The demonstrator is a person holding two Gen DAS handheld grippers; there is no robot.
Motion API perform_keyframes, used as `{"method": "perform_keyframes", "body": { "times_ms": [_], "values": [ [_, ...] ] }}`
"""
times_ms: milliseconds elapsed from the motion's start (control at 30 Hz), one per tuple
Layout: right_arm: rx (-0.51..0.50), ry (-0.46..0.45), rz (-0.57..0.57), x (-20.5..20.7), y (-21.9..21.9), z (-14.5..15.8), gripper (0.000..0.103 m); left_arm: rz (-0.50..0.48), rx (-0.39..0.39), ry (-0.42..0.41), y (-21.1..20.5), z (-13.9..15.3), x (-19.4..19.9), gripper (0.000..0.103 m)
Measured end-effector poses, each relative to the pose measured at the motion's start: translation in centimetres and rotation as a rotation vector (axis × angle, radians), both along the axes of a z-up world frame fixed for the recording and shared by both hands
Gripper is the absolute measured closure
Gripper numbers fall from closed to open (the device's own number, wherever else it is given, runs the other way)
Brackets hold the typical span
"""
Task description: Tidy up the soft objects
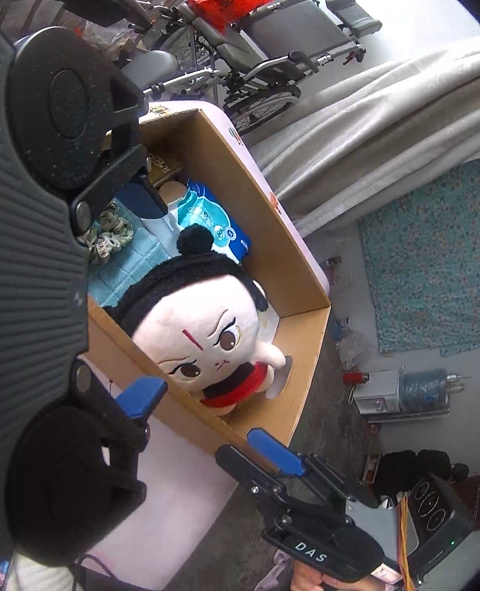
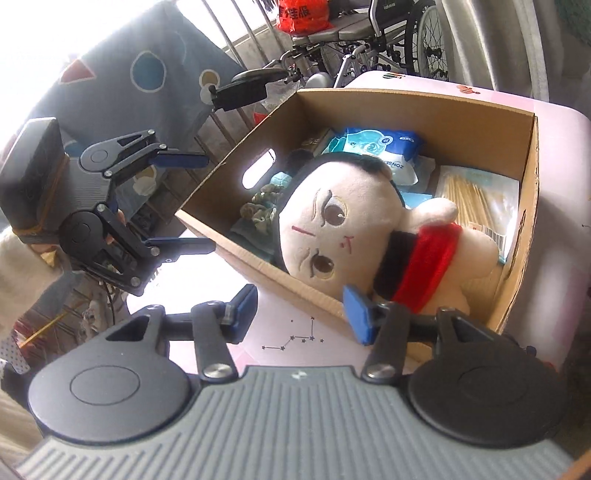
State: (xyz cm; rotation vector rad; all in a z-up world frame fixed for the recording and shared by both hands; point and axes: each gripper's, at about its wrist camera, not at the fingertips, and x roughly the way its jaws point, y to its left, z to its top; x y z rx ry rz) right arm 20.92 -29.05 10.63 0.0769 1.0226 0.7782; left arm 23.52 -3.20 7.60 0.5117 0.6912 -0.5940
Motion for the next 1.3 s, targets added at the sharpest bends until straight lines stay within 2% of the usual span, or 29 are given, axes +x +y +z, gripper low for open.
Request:
{"method": "perform_keyframes", "body": {
  "times_ms": [67, 133, 167, 200, 267, 300, 367, 467, 600, 667, 767, 867, 967, 1100, 1200, 1300],
  "values": [
    [-0.093, -0.028, 0.015, -0.4, 0.8, -0.3, 0.046, -0.048, 0.024, 0.051, -0.5, -0.6, -0.3, 0.01],
    [-0.16, -0.058, 0.029, -0.6, 1.4, -0.8, 0.041, -0.083, 0.068, 0.067, -1.2, -1.6, -0.9, 0.012],
    [-0.193, -0.081, 0.039, -0.7, 1.6, -1.1, 0.04, -0.101, 0.098, 0.071, -1.5, -2.3, -1.1, 0.021],
    [-0.219, -0.075, 0.044, -0.5, 1.8, -1.5, 0.04, -0.106, 0.122, 0.082, -1.8, -3.0, -1.3, 0.037],
    [-0.268, -0.081, 0.05, -0.1, 2.2, -2.2, 0.04, -0.1, 0.17, 0.133, -2.2, -4.2, -1.0, 0.039],
    [-0.295, -0.082, 0.049, 0.2, 2.4, -2.6, 0.041, -0.098, 0.202, 0.126, -2.5, -4.8, -0.9, 0.043],
    [-0.327, -0.091, 0.039, 0.4, 2.6, -3.0, 0.049, -0.107, 0.259, 0.1, -2.9, -5.6, -0.9, 0.048],
    [-0.328, -0.089, 0.076, 0.5, 2.6, -3.1, 0.052, -0.103, 0.317, 0.06, -3.2, -6.1, -1.4, 0.048],
    [-0.296, -0.062, 0.078, 0.2, 1.7, -3.0, 0.053, -0.129, 0.34, 0.058, -2.9, -5.9, -2.8, 0.047],
    [-0.288, -0.054, 0.063, -0.2, 1.2, -2.9, 0.053, -0.15, 0.324, 0.078, -2.6, -5.5, -3.9, 0.045],
    [-0.272, -0.044, 0.042, -1.1, 0.4, -3.1, 0.052, -0.152, 0.276, 0.111, -2.1, -5.0, -6.1, 0.035],
    [-0.264, -0.061, 0.049, -2.0, 0.2, -2.9, 0.052, -0.151, 0.275, 0.094, -2.0, -5.2, -9.2, 0.034],
    [-0.25, -0.036, 0.059, -2.9, 0.1, -2.5, 0.052, -0.134, 0.254, 0.107, -1.5, -4.8, -11.4, 0.034],
    [-0.21, -0.041, 0.041, -3.4, -1.0, -1.6, 0.053, -0.049, 0.157, 0.126, 0.0, -2.9, -13.1, 0.033],
    [-0.138, -0.1, -0.065, -3.8, -2.6, 0.4, 0.053, 0.026, 0.087, 0.126, 1.0, -1.2, -13.4, 0.029],
    [-0.084, -0.178, -0.116, -4.8, -3.8, 2.4, 0.053, 0.081, 0.046, 0.105, 1.6, -0.1, -13.7, 0.028]
  ]
}}
